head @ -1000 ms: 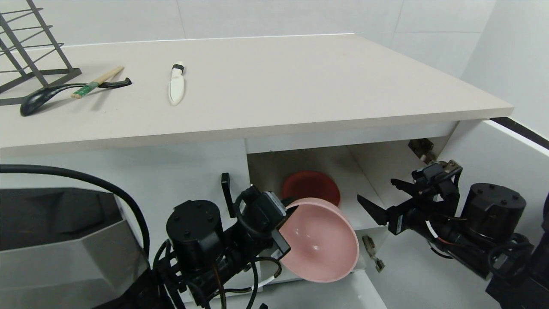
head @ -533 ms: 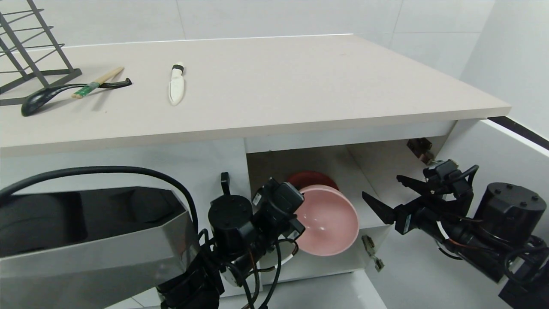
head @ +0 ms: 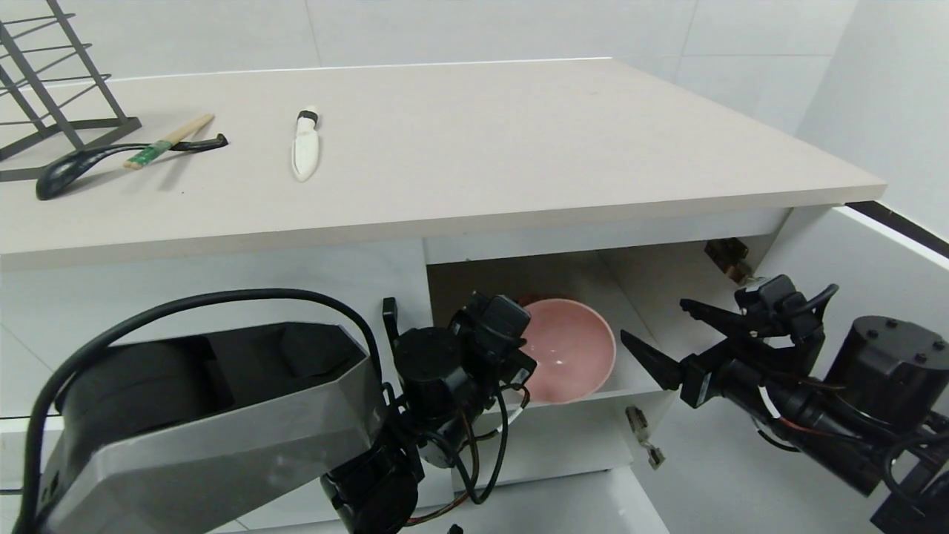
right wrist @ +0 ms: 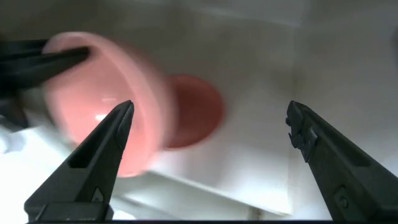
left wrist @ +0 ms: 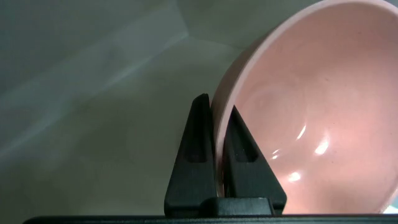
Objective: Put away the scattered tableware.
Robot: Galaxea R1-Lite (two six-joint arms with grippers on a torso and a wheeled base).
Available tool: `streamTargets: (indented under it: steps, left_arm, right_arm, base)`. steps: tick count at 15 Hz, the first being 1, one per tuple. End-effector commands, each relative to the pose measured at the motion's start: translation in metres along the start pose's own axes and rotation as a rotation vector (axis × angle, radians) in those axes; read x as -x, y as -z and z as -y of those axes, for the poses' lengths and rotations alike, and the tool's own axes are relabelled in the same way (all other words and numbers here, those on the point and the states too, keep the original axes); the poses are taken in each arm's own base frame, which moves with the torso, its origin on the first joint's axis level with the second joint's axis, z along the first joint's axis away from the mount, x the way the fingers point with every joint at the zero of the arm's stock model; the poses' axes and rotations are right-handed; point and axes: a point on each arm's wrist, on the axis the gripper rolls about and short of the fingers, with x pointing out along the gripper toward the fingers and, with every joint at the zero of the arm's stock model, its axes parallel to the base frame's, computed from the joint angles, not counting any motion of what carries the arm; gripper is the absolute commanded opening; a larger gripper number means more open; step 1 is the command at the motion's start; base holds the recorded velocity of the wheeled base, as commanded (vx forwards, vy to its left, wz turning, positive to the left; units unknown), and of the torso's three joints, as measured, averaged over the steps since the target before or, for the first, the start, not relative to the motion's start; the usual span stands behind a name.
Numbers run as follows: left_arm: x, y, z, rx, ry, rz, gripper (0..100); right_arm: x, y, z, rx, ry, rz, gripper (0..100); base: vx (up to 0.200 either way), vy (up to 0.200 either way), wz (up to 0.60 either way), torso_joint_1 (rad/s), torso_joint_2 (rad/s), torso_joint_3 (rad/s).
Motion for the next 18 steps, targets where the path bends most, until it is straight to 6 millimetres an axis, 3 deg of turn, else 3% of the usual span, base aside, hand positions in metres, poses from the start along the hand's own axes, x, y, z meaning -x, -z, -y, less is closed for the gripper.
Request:
streamTargets:
  steps: [1,6,10,14,15,18]
  left_arm:
    - [0.001,-0.007,0.012,0.013,0.025,0.023,0]
    - [0.000,-0.019,0.020,0.040,0.031,0.061,0]
    - [-0.014,-0.038,0.020,0.069,0.003,0.148,0]
    - [-0.014,-0.038,0.020,0.069,0.003,0.148,0]
    - [-0.014,-0.038,0.020,0.069,0.003,0.148,0]
    - [-0.014,-0.037,0.020,0.072,0.005,0.145,0]
  right_arm:
    - [0.000,0.001,-0.009,-0.005,-0.038,-0.006,100]
    - [-0.014,0.017,0.011,-0.030,0.037,-0.061,100]
    - [-0.015,0.020,0.011,-0.031,0.036,-0.068,100]
    - [-0.014,0.020,0.010,-0.031,0.036,-0.071,100]
    - [-0.013,0.019,0.010,-0.031,0.034,-0.070,0]
    - [-0.015,0.018,0.009,-0.029,0.029,-0.060,0]
  base:
    - [0.000,0.000,0.00,0.000,0.00,0.000]
    - [0.000,0.000,0.00,0.000,0.00,0.000]
    - [0.000,0.000,0.00,0.000,0.00,0.000]
    - [0.000,0.000,0.00,0.000,0.00,0.000]
    - [0.000,0.000,0.00,0.000,0.00,0.000]
    - [0.000,0.000,0.00,0.000,0.00,0.000]
